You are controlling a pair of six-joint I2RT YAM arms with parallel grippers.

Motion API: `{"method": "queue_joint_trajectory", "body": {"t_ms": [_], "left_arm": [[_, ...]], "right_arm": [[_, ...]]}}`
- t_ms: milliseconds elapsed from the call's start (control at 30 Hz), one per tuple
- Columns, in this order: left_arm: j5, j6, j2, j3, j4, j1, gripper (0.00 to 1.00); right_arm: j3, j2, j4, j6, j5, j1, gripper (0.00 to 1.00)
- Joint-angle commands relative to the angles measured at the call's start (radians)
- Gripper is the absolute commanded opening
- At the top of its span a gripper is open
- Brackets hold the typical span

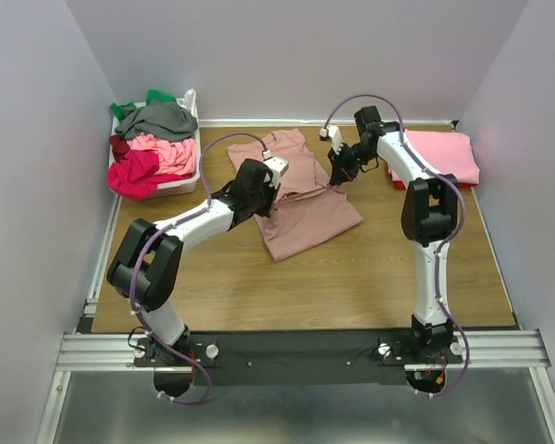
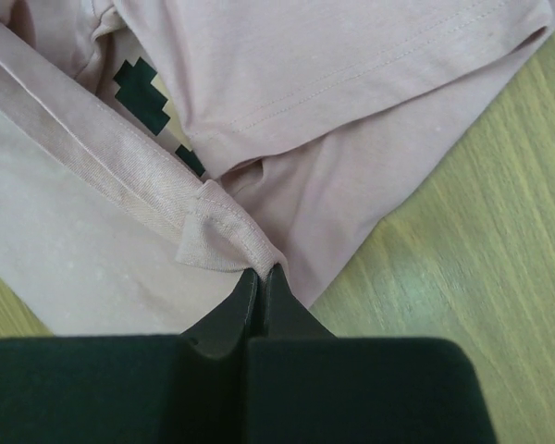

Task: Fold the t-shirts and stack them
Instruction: Fold the tshirt

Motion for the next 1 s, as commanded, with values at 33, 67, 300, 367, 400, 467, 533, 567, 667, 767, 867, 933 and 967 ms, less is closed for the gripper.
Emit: {"method": "queue_joint_trajectory", "body": {"t_ms": [33, 67, 300, 367, 400, 467, 533, 567, 667, 767, 867, 933, 967], "left_arm": [[0.04, 0.043, 0.033, 0.029, -0.022, 0.016, 0.0], [0.037, 0.046, 0.036, 0.027, -0.017, 0.018, 0.0], [0.037, 0.067, 0.049, 0.033, -0.009, 0.041, 0.0], [0.04, 0.067, 0.055, 0.041, -0.009, 0.043, 0.0], [0.041, 0.067, 0.058, 0.047, -0.011, 0.046, 0.0], [0.043, 0.092, 0.065, 0.055, -0.012, 0.047, 0.0], [0.041, 0.095, 0.07, 0.064, -0.016, 0.053, 0.0], [0.038, 0.095, 0.072, 0.067, -0.017, 0.053, 0.0], [0.031, 0.096, 0.069, 0.075, -0.016, 0.064, 0.0], [0.032, 0.104, 0.076, 0.087, -0.019, 0.07, 0.0], [0.032, 0.11, 0.098, 0.104, -0.029, 0.076, 0.0], [0.032, 0.112, 0.105, 0.107, -0.029, 0.078, 0.0], [0.034, 0.112, 0.113, 0.109, -0.031, 0.079, 0.0]], "right_arm": [[0.037, 0.032, 0.044, 0.051, 0.019, 0.009, 0.0], [0.037, 0.032, 0.047, 0.054, 0.02, 0.012, 0.0], [0.046, 0.043, 0.069, 0.077, 0.032, 0.02, 0.0], [0.051, 0.047, 0.073, 0.088, 0.037, 0.022, 0.0], [0.058, 0.049, 0.078, 0.091, 0.04, 0.022, 0.0], [0.063, 0.053, 0.083, 0.105, 0.045, 0.022, 0.0], [0.078, 0.057, 0.087, 0.114, 0.045, 0.02, 0.0], [0.084, 0.058, 0.089, 0.125, 0.045, 0.022, 0.0], [0.112, 0.072, 0.098, 0.145, 0.049, 0.022, 0.0], [0.141, 0.086, 0.103, 0.162, 0.054, 0.02, 0.0], [0.163, 0.103, 0.109, 0.175, 0.062, 0.025, 0.01], [0.167, 0.113, 0.112, 0.18, 0.063, 0.026, 0.01], [0.17, 0.115, 0.116, 0.183, 0.068, 0.028, 0.02]]}}
